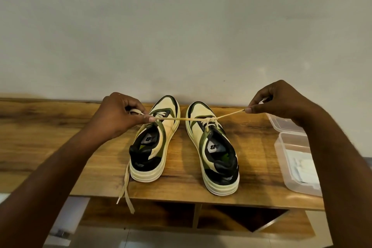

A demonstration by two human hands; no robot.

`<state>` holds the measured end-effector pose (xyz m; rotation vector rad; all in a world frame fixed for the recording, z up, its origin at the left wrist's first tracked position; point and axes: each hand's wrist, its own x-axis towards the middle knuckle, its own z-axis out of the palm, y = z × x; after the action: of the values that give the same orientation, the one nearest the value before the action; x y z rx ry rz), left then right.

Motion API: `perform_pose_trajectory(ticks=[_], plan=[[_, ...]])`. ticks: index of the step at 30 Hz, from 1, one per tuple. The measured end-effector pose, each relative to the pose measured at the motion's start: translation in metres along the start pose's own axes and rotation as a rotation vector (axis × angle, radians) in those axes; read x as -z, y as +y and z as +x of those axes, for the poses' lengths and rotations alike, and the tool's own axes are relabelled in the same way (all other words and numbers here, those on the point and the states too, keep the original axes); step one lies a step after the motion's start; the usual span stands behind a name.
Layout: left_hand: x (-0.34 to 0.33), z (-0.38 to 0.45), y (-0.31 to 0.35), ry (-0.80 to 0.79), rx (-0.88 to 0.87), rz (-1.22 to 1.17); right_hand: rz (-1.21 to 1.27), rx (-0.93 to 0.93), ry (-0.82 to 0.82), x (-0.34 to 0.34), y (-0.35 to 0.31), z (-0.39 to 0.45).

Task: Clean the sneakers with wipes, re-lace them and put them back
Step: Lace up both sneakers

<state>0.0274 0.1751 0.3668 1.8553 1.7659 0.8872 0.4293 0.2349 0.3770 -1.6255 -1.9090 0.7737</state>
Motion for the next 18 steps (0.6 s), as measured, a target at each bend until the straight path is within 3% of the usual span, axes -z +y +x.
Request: perform_pose_trajectory(ticks=[5, 18], plan=[[-0.001, 0.0, -0.002, -0.098, 0.037, 0.09, -0.167, -0.049, -0.007, -0.002, 0.008, 0.006], [-0.002, 0.005, -0.009, -0.163, 0.265, 0.201, -0.404, -0.3, 0.01, -0.013, 0.02, 0.014]])
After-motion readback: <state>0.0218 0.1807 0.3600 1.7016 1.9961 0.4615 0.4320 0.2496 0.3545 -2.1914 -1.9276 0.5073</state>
